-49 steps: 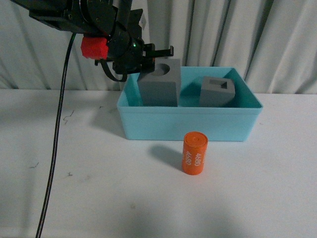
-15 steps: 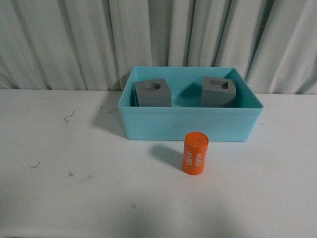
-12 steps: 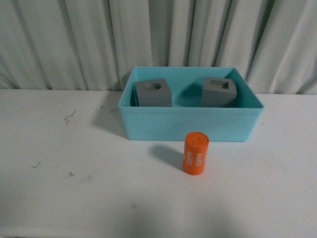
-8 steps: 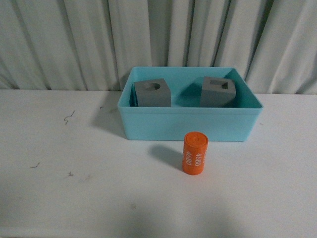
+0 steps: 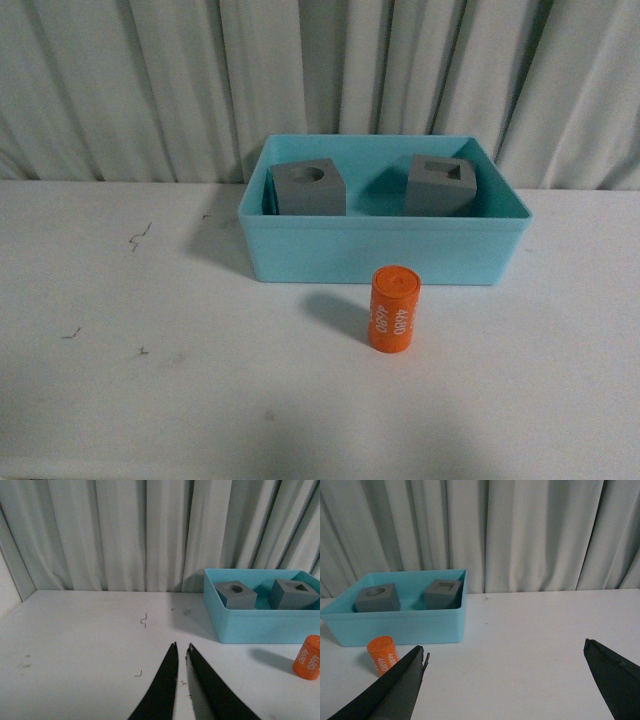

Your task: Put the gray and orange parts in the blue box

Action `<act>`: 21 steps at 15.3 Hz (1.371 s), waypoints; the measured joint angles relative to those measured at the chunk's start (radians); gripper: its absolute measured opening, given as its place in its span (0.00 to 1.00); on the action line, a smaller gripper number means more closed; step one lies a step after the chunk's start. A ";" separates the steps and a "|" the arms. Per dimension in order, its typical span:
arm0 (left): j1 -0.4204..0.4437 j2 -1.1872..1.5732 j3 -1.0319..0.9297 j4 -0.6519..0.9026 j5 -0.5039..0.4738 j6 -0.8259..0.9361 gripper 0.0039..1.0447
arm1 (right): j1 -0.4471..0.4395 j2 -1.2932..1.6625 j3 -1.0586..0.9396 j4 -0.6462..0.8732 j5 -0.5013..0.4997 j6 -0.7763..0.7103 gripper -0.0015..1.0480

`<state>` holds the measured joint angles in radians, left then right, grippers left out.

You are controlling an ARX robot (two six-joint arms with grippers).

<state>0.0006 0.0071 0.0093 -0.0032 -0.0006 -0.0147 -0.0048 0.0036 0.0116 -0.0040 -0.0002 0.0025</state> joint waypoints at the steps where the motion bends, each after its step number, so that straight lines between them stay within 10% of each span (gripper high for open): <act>1: 0.000 0.000 0.000 0.000 0.000 0.000 0.23 | 0.000 0.000 0.000 0.000 0.000 0.000 0.94; 5: 0.000 0.000 0.000 0.000 0.000 0.000 0.73 | 0.000 0.000 0.000 -0.002 0.000 0.000 0.94; 7: 0.000 0.000 0.000 0.000 0.003 0.001 0.95 | -0.068 0.336 0.195 -0.373 -0.196 0.029 0.94; 9: 0.000 0.000 0.000 0.000 0.000 0.000 0.94 | -0.169 0.643 0.321 -0.309 -0.496 -0.152 0.94; 12: 0.000 0.000 0.000 0.000 0.000 0.000 0.94 | -0.244 1.011 0.486 -0.296 -0.643 -0.494 0.94; 21: 0.000 0.000 0.000 0.000 0.000 0.000 0.94 | 0.074 1.639 0.848 -0.035 -0.519 -0.714 0.94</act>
<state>0.0006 0.0071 0.0093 -0.0032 -0.0002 -0.0143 0.0696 1.6424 0.8600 -0.0395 -0.5190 -0.7113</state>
